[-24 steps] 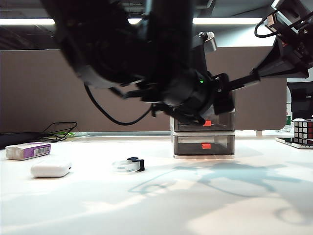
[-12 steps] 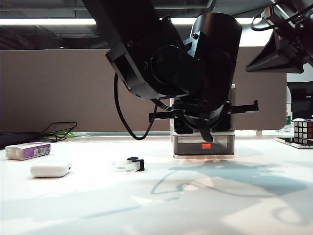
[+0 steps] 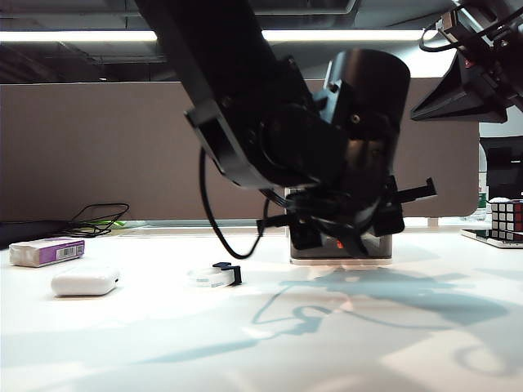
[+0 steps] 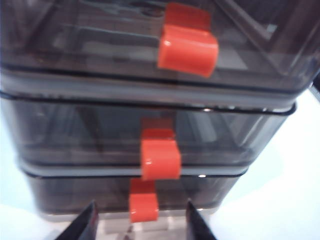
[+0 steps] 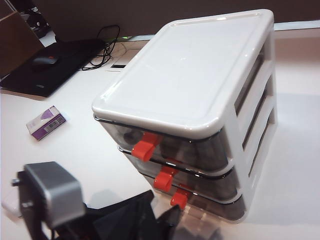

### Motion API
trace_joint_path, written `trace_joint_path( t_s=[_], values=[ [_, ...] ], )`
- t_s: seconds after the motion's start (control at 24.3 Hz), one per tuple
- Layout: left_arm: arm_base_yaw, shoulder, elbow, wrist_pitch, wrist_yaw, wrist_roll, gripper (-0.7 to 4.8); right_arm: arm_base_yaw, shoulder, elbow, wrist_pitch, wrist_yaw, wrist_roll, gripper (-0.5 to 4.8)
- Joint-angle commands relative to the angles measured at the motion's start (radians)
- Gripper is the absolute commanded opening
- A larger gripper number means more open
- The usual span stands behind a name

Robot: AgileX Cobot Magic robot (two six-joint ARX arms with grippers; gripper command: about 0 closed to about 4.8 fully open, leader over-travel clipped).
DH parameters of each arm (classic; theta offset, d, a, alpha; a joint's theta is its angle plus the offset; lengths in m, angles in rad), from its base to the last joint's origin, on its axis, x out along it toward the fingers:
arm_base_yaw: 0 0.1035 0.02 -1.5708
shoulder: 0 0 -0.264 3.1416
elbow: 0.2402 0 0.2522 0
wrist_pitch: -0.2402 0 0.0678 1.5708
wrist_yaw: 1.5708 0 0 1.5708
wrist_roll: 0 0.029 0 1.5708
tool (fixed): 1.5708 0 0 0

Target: Open the second layer of the drawer on the table, pick up the transparent tape on the table and put it in, and finally close the drawer.

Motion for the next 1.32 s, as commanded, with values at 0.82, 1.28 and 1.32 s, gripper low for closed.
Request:
trace_joint_path(
  t_s=[0.82, 1.28, 1.32],
  values=[
    [0.014, 0.044, 0.069, 0.056, -0.034, 0.032, 2.15, 0.001, -0.004, 0.003, 0.016, -0.002, 0.000, -0.05],
    [0.040, 0.044, 0.071, 0.085, -0.014, 0.065, 2.14, 0.001, -0.004, 0.003, 0.016, -0.002, 0.000, -0.05],
    [0.040, 0.044, 0.071, 0.092, -0.014, 0.082, 2.14, 0.001, -0.004, 0.003, 0.015, -0.002, 0.000, -0.05]
  ],
)
